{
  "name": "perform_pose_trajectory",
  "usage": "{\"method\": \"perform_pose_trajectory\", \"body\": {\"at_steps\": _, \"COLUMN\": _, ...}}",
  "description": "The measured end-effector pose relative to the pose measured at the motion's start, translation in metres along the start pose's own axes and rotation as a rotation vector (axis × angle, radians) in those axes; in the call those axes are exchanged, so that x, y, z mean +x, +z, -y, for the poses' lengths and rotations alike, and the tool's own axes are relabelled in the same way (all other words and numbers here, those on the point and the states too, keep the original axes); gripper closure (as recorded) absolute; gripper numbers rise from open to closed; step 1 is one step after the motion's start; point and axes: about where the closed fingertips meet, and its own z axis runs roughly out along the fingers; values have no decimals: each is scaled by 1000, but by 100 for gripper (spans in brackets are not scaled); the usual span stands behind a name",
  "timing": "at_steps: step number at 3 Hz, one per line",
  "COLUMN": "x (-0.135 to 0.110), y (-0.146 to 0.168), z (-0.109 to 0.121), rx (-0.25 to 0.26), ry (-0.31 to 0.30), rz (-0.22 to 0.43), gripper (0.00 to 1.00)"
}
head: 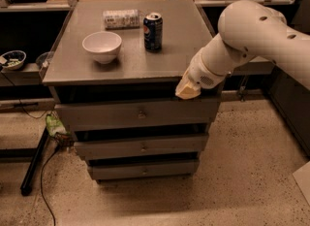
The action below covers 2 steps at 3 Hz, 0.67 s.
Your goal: Open top drawer
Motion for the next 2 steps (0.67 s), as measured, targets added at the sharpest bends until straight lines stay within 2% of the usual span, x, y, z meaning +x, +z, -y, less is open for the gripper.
{"method": "perform_pose_trajectory", "body": {"at_steps": 1, "x": 0, "y": 0, "z": 0, "rx": 0, "ry": 0, "rz": 0, "gripper": 25}}
{"method": "perform_pose_trajectory", "body": {"at_steps": 2, "x": 0, "y": 0, "z": 0, "rx": 0, "ry": 0, "rz": 0, "gripper": 0}}
